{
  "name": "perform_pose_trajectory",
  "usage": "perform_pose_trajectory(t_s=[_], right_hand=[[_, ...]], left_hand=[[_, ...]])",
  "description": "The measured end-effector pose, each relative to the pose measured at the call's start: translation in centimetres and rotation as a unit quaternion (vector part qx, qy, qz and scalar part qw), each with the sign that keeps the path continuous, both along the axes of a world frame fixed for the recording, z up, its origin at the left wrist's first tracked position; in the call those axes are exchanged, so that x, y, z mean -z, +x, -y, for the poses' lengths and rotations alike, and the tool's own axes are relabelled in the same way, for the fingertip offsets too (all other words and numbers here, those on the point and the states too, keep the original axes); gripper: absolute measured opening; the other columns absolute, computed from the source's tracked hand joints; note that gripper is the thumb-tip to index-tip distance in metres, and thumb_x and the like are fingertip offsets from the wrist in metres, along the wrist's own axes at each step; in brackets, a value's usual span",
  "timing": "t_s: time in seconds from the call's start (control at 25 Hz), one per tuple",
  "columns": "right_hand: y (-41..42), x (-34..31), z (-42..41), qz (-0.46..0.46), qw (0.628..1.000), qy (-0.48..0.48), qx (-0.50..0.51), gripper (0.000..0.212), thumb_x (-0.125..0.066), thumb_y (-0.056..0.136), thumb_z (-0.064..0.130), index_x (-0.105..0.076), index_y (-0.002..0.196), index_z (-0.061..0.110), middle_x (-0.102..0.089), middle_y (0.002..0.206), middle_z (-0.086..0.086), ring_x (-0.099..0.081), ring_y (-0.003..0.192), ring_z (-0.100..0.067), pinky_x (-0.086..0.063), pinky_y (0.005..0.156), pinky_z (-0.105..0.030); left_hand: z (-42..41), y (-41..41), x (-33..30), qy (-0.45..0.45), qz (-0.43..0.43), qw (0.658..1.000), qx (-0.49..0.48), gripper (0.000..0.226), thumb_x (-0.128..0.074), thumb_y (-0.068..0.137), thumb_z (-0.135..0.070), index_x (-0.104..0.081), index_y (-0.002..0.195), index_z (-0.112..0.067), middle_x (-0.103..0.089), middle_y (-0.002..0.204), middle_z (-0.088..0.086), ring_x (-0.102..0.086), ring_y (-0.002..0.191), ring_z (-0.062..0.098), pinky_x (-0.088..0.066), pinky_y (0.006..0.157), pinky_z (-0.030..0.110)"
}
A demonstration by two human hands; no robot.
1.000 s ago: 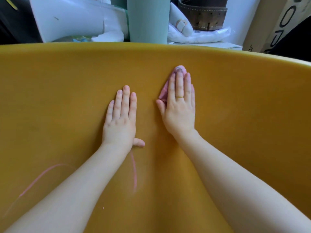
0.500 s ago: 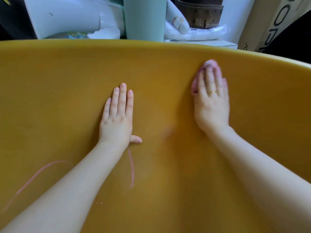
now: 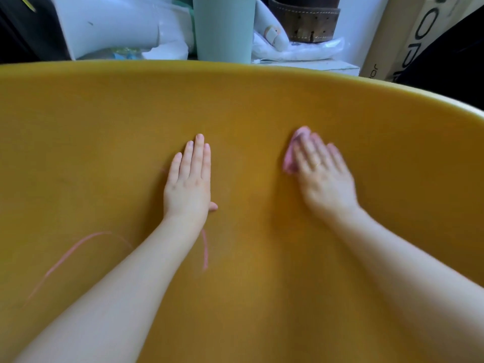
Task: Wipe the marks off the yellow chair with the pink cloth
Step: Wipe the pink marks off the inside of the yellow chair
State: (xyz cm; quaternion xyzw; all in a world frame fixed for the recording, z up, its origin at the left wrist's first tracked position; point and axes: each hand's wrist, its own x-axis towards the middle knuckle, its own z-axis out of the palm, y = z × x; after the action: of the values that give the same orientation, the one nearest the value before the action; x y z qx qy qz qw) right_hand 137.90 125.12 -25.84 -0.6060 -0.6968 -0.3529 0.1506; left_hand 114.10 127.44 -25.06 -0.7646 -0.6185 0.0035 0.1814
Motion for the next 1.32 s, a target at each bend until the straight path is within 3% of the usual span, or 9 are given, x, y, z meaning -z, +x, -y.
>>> perform_pose_trajectory(t_s=[0.16,0.32,0.44,0.56,0.64,0.72,0.96,1.12,1.32], right_hand=[[0.6,0.0,-0.3,-0.103,0.994,-0.001,0.033,0.053,-0.041,0.089,0.007,-0.031,0.141,0.005,-0.027,0.15,-0.013,-0.023,0.138,-0.034,-0.016,0.112,-0.043],[-4.9,7.6,5.6,-0.028,0.984,-0.144,-0.102,0.053,-0.034,0.076,0.015,-0.059,0.122,0.009,-0.057,0.13,-0.01,-0.053,0.119,-0.032,-0.046,0.092,-0.045],[-6.4,7.7,8.1,-0.101,0.959,-0.204,-0.169,0.05,-0.031,0.077,0.007,-0.063,0.115,0.007,-0.065,0.118,-0.009,-0.063,0.106,-0.031,-0.053,0.085,-0.037],[-7.1,3.9,9.4,-0.432,0.841,-0.263,-0.193,0.049,-0.042,0.084,-0.013,-0.049,0.129,0.003,-0.054,0.129,-0.009,-0.056,0.11,-0.024,-0.048,0.091,-0.019],[-7.8,0.8,11.0,-0.576,0.746,-0.278,-0.185,0.057,-0.055,0.082,-0.014,-0.042,0.134,0.006,-0.043,0.134,-0.006,-0.058,0.092,-0.014,-0.049,0.061,-0.007],[-8.5,-1.1,12.5,-0.622,0.686,-0.306,-0.22,0.062,-0.063,0.08,-0.009,-0.039,0.134,0.011,-0.039,0.129,-0.003,-0.06,0.063,-0.011,-0.048,0.04,-0.019],[-7.2,-6.0,12.9,-0.788,0.486,-0.334,-0.178,0.047,-0.061,0.087,0.012,-0.038,0.128,0.019,-0.062,0.101,-0.002,-0.06,0.082,-0.019,-0.049,0.07,-0.034],[-5.1,-7.6,12.4,-0.669,0.55,-0.464,-0.185,0.008,-0.058,0.087,0.008,-0.064,0.083,0.011,-0.059,0.073,-0.004,-0.049,0.073,-0.018,-0.038,0.071,-0.03],[-3.9,-9.1,12.6,-0.598,0.601,-0.485,-0.215,0.031,-0.05,0.095,0.026,-0.054,0.068,0.012,-0.055,0.064,-0.014,-0.05,0.054,-0.025,-0.041,0.057,-0.036]], left_hand=[[-0.2,0.0,0.1,0.0,0.025,1.0,0.002,0.122,-0.061,0.077,-0.055,0.027,0.141,-0.002,0.027,0.153,0.013,0.016,0.145,0.024,0.007,0.116,0.034],[0.8,0.3,-0.5,-0.026,0.071,0.997,0.015,0.107,-0.059,0.085,-0.046,0.019,0.145,-0.005,0.023,0.155,0.011,0.014,0.145,0.022,0.007,0.117,0.034],[4.5,0.1,0.7,-0.108,0.248,0.962,0.042,0.076,-0.047,0.096,-0.03,0.002,0.15,-0.009,0.002,0.159,0.007,-0.002,0.146,0.018,-0.004,0.117,0.03],[10.1,0.8,2.2,-0.306,0.566,0.766,0.014,0.049,-0.045,0.097,-0.027,-0.034,0.141,-0.01,-0.04,0.145,0.009,-0.044,0.127,0.018,-0.032,0.106,0.029],[12.6,1.8,1.4,-0.355,0.711,0.606,-0.006,0.025,-0.045,0.097,-0.027,-0.056,0.116,-0.016,-0.063,0.114,0.001,-0.06,0.097,0.012,-0.045,0.088,0.028],[13.5,2.3,0.0,-0.312,0.764,0.565,0.003,0.015,-0.046,0.097,-0.02,-0.06,0.091,-0.016,-0.068,0.077,-0.006,-0.061,0.069,0.007,-0.049,0.072,0.023],[14.6,0.8,-4.2,-0.312,0.77,0.555,0.034,0.028,-0.041,0.096,-0.008,-0.058,0.075,-0.015,-0.055,0.066,0.004,-0.048,0.058,0.016,-0.038,0.05,0.023],[14.9,0.0,-6.2,-0.27,0.772,0.575,0.018,0.041,-0.041,0.093,-0.004,-0.058,0.058,-0.018,-0.045,0.05,-0.006,-0.04,0.05,0.013,-0.032,0.047,0.024],[15.1,1.2,-6.7,-0.247,0.776,0.581,-0.001,0.03,-0.033,0.096,-0.007,-0.049,0.071,-0.012,-0.043,0.073,0.011,-0.042,0.067,0.021,-0.03,0.056,0.031]])
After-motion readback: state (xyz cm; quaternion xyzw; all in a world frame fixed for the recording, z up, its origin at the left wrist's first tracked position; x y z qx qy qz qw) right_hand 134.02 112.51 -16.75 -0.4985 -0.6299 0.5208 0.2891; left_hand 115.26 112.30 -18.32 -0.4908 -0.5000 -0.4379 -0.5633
